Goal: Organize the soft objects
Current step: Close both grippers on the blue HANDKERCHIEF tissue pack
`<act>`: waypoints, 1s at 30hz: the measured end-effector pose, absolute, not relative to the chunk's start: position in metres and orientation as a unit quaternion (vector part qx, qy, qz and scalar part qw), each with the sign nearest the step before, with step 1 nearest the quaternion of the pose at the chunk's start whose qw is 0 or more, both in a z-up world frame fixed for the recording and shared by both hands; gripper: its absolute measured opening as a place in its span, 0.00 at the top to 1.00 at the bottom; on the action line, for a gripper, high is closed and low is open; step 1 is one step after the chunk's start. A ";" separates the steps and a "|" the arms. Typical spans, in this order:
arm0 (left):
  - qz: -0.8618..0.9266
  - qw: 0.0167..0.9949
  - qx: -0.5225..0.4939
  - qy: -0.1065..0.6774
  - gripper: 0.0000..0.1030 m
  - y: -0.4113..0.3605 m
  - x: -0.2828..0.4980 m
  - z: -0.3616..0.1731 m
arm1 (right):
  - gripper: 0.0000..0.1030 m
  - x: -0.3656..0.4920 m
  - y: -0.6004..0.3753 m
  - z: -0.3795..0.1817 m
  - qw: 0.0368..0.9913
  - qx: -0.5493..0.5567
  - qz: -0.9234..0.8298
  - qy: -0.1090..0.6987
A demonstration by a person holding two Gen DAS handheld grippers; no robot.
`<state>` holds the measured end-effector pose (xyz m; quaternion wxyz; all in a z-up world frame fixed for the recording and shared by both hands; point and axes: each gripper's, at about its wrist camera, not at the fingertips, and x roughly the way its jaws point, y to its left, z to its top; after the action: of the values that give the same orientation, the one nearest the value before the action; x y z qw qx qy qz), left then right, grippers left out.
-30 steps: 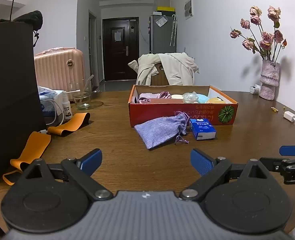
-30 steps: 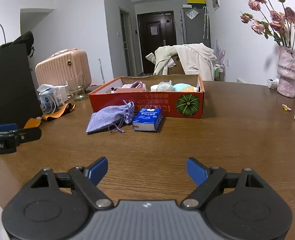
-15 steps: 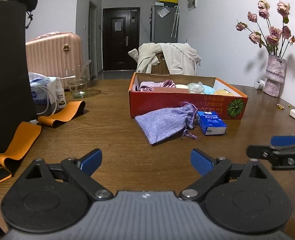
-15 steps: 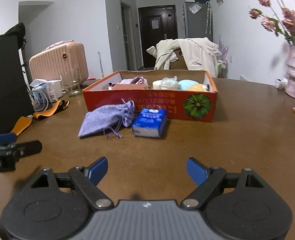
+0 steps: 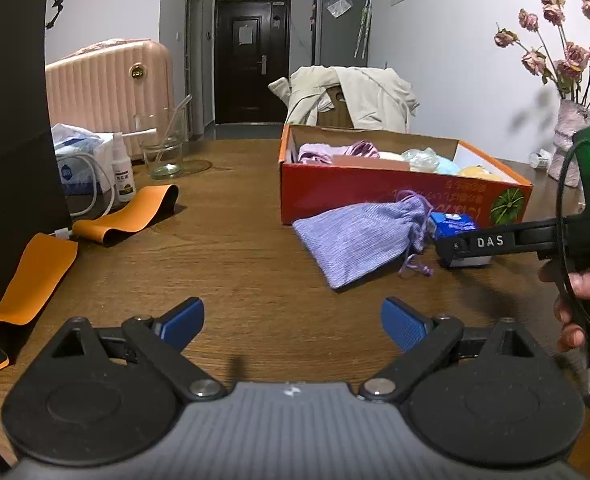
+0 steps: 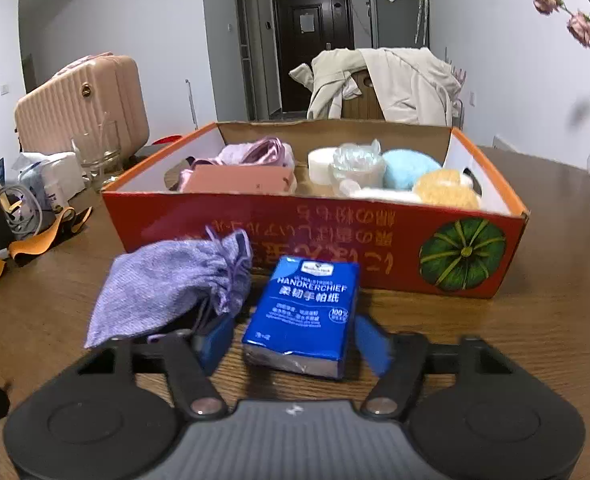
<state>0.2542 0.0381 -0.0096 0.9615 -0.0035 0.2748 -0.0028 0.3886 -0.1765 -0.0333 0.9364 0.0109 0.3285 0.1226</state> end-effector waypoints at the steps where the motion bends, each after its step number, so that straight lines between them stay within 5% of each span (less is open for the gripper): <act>1: -0.002 0.961 -0.004 0.277 0.06 0.038 0.255 -0.010 | 0.45 0.388 -0.177 -0.035 0.936 0.013 0.122 0.331; 12: -0.045 0.958 0.004 0.283 0.06 0.010 0.248 -0.005 | 0.45 0.267 -0.191 -0.028 0.892 -0.071 0.304 0.328; 14: -0.067 0.955 0.003 0.290 0.06 -0.002 0.247 -0.006 | 0.32 0.245 -0.203 -0.030 0.891 -0.090 0.296 0.332; 16: -0.092 0.951 -0.001 0.296 0.07 -0.015 0.246 -0.007 | 0.32 0.234 -0.222 -0.031 0.905 -0.082 0.247 0.336; 22: -0.168 0.929 -0.026 0.330 0.39 -0.048 0.244 -0.015 | 0.40 0.225 -0.274 -0.025 0.926 0.071 0.189 0.319; 30: -0.159 0.913 -0.091 0.365 0.54 -0.032 0.241 -0.020 | 0.51 0.246 -0.262 -0.043 0.908 0.156 0.219 0.323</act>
<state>0.2409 -0.0323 -0.0204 0.9126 -0.0912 0.3653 -0.1592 0.2457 -0.2625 -0.0431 0.9076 0.1559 0.3227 0.2187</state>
